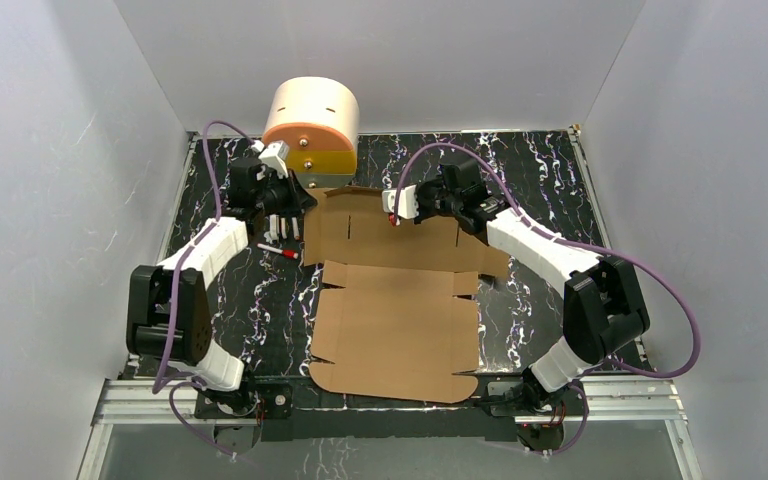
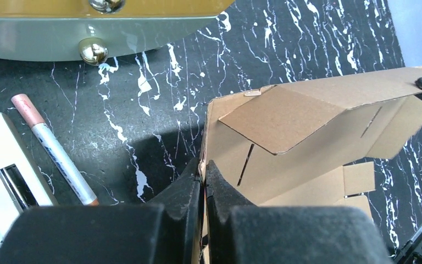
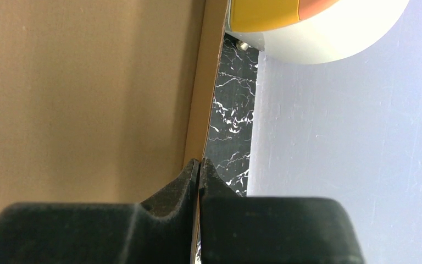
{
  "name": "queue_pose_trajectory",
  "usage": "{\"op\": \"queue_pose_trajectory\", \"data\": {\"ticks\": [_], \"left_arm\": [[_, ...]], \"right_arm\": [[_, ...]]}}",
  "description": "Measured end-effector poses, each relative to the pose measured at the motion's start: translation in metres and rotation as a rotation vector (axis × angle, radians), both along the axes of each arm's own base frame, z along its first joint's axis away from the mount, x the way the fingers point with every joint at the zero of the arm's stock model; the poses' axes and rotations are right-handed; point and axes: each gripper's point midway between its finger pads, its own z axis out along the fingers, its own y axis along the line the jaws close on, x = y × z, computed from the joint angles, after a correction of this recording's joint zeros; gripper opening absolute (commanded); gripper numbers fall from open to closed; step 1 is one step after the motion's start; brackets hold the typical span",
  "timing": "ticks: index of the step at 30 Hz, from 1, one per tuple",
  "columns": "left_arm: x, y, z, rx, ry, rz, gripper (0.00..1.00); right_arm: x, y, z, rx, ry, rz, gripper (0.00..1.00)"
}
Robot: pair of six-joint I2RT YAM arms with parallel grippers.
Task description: Fold the paper box
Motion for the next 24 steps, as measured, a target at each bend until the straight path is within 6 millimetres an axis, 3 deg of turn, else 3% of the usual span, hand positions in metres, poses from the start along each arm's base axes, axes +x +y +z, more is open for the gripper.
{"op": "queue_pose_trajectory", "data": {"ticks": [8, 12, 17, 24], "left_arm": [[-0.011, 0.002, 0.027, -0.03, -0.07, 0.032, 0.0], [-0.025, 0.002, 0.037, -0.049, -0.128, 0.076, 0.0], [-0.047, 0.001, 0.032, -0.063, -0.21, 0.104, 0.0], [-0.049, -0.006, 0.037, -0.043, -0.301, 0.062, 0.0]], "right_arm": [[0.005, -0.002, 0.005, -0.016, -0.038, -0.009, 0.11], [0.008, -0.001, 0.01, 0.0, -0.056, -0.016, 0.19], [0.007, -0.001, 0.02, 0.03, -0.062, -0.028, 0.31], [0.004, -0.004, 0.033, 0.072, -0.048, -0.06, 0.47]]}}
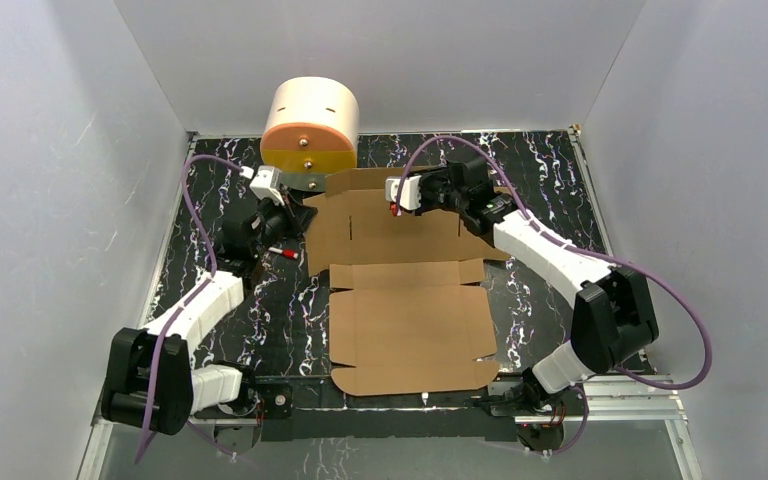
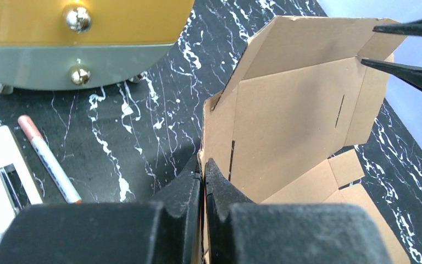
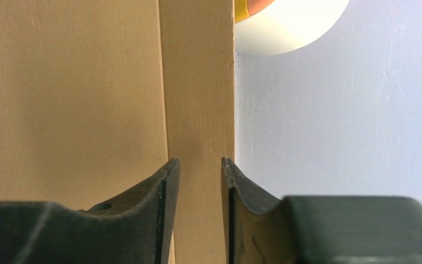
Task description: Fold the paper box
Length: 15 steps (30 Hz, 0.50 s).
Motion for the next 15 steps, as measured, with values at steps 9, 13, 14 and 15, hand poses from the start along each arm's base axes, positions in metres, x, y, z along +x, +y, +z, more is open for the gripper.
{"op": "queue_pose_trajectory", "data": {"ticks": [9, 13, 14, 15], "left_arm": [[-0.008, -0.013, 0.011, 0.065, -0.135, -0.074, 0.0], [-0.012, -0.022, 0.01, 0.106, -0.178, -0.108, 0.0], [-0.014, -0.024, 0.007, 0.117, -0.18, -0.114, 0.0], [-0.015, -0.024, 0.005, 0.128, -0.183, -0.118, 0.0]], "right_arm": [[-0.004, -0.015, 0.013, -0.001, 0.034, -0.067, 0.75], [0.004, -0.025, 0.028, -0.01, 0.057, -0.093, 0.78], [0.007, -0.027, 0.033, -0.007, 0.059, -0.097, 0.78], [0.011, -0.029, 0.038, -0.004, 0.062, -0.1, 0.78]]}}
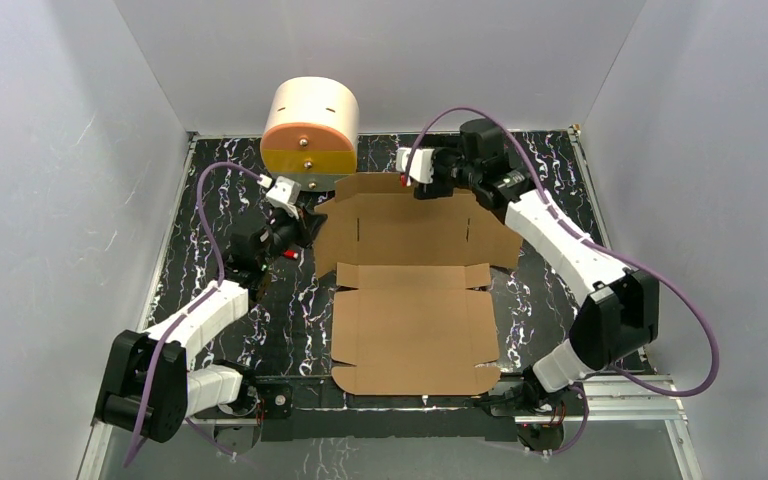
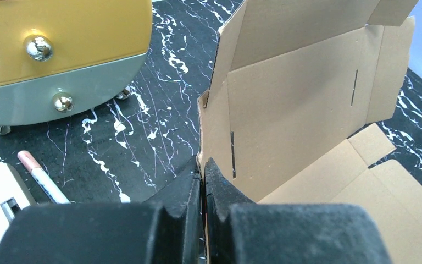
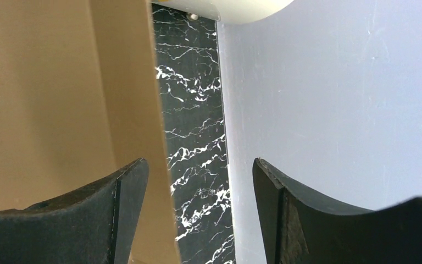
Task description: Fold the paper box
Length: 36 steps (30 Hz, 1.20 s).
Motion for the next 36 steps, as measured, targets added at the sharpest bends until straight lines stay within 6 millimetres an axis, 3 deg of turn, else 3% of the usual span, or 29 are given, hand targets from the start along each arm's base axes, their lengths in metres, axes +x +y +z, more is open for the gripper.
{"op": "queue_pose_trajectory", "data": {"ticks": [5, 12, 16, 23, 30, 36], "left_arm": [[-0.001, -0.001, -0.002, 0.03, -0.022, -0.008, 0.0], [-0.003, -0.004, -0.004, 0.055, -0.036, -0.017, 0.0], [-0.004, -0.004, -0.006, 0.063, -0.039, -0.015, 0.0], [-0.006, -0.005, -0.002, 0.064, -0.053, -0.019, 0.0], [-0.006, -0.004, -0.005, 0.067, -0.056, -0.011, 0.0], [-0.006, -0.001, -0.009, 0.061, -0.058, 0.007, 0.0]], "right_arm": [[0.01, 0.005, 0.005, 0.009, 0.051, 0.029, 0.77], [0.006, 0.019, -0.032, -0.03, 0.222, 0.099, 0.74], [0.0, 0.017, -0.046, -0.054, 0.279, 0.105, 0.68], [-0.007, 0.012, -0.054, -0.088, 0.308, 0.109, 0.5], [-0.01, 0.009, -0.058, -0.11, 0.317, 0.107, 0.22], [-0.024, 0.008, -0.064, -0.137, 0.316, 0.102, 0.1]]}}
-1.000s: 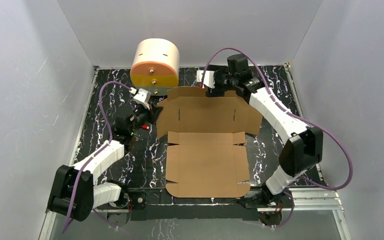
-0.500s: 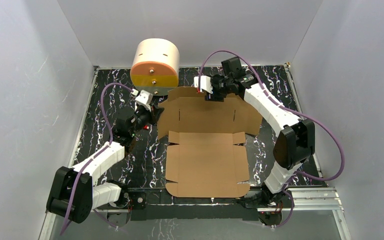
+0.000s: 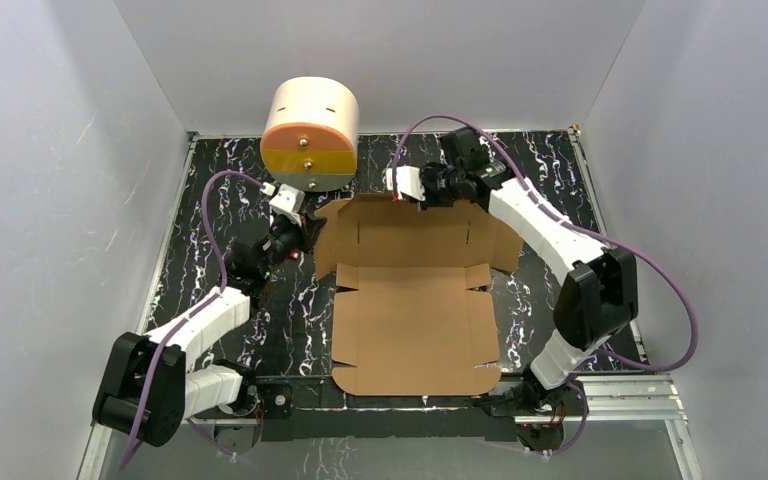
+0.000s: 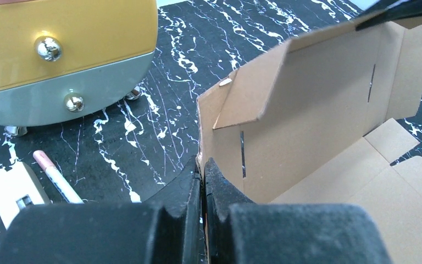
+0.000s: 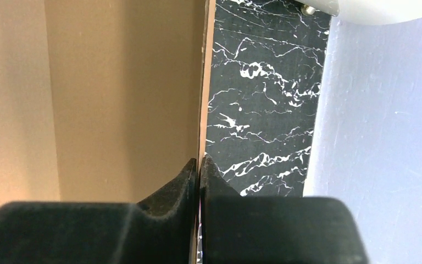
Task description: Fold the paper box
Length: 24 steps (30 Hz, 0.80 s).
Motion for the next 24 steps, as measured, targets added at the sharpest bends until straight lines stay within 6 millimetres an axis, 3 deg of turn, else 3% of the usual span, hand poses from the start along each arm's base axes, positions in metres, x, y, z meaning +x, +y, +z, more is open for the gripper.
{"op": "queue_pose_trajectory", "data": {"ticks": [3, 14, 19, 24], "left_arm": [[0.002, 0.003, -0.002, -0.008, 0.008, 0.024, 0.03], [0.007, 0.007, -0.005, -0.07, 0.05, 0.089, 0.1], [0.012, 0.011, 0.001, -0.1, 0.059, 0.133, 0.1], [0.028, 0.006, 0.024, -0.127, 0.026, 0.138, 0.1]], "right_arm": [[-0.009, -0.002, 0.0, -0.007, -0.045, -0.007, 0.05], [-0.022, -0.001, 0.001, -0.04, -0.279, -0.036, 0.01], [-0.012, 0.0, 0.008, -0.048, -0.377, -0.051, 0.01], [0.005, 0.001, 0.028, -0.049, -0.496, -0.072, 0.01]]}}
